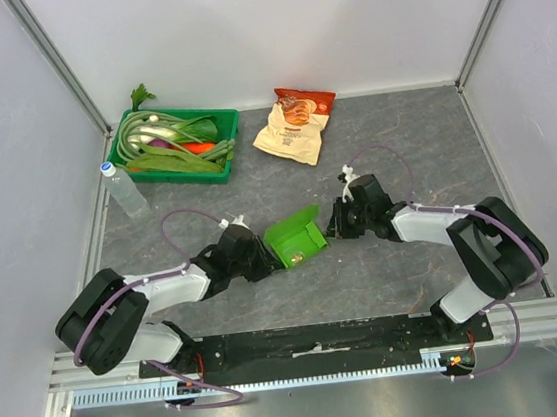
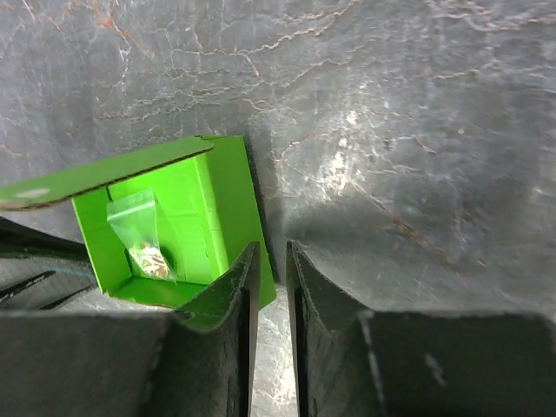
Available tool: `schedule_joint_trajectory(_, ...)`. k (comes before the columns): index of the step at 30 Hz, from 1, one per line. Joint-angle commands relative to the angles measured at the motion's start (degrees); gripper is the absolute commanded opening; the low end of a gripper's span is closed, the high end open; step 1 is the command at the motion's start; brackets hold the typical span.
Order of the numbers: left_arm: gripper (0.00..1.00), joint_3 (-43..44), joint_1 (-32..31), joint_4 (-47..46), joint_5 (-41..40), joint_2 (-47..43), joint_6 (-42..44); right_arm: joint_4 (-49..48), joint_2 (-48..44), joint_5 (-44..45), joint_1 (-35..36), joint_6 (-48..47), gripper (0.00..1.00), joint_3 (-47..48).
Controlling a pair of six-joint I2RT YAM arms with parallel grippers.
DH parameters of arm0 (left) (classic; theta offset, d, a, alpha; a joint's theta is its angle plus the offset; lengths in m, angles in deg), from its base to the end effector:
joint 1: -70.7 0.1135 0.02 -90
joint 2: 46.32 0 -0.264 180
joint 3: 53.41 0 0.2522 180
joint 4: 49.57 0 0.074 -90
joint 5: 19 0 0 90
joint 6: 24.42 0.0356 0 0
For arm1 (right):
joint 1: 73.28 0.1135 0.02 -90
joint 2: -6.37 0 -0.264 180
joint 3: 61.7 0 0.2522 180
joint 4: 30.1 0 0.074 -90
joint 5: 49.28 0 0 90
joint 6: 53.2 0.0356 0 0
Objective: Fold the paper box
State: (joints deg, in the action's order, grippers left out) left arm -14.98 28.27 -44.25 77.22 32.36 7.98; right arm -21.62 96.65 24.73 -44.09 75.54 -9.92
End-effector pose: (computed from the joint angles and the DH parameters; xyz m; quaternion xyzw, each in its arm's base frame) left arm 0.1725 -0.1629 0.1313 -0.1017 0.9190 -0.3215 0.2041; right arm 0.2506 0.1512 0.1414 0.0259 0.9224 0.3102 0.2289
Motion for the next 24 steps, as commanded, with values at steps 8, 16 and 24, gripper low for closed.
schedule_joint_trajectory(8, 0.26, -1.7, 1.4, 4.5, -7.7, -10.3, 5.4, 7.5, -9.2, 7.2, 3.3, -11.8, 0.49, 2.5)
schedule_joint_trajectory(16, 0.27, -2.4, 1.7, 4.8, -9.2, -11.3, 7.7, 4.1, -8.6, 10.6, 6.1, -17.2, 0.47, 3.9)
schedule_joint_trajectory(24, 0.35, -2.8, 2.4, 4.3, -8.2, -11.7, 8.6, 4.3, -3.3, 15.6, 9.2, -19.7, 0.42, 7.7)
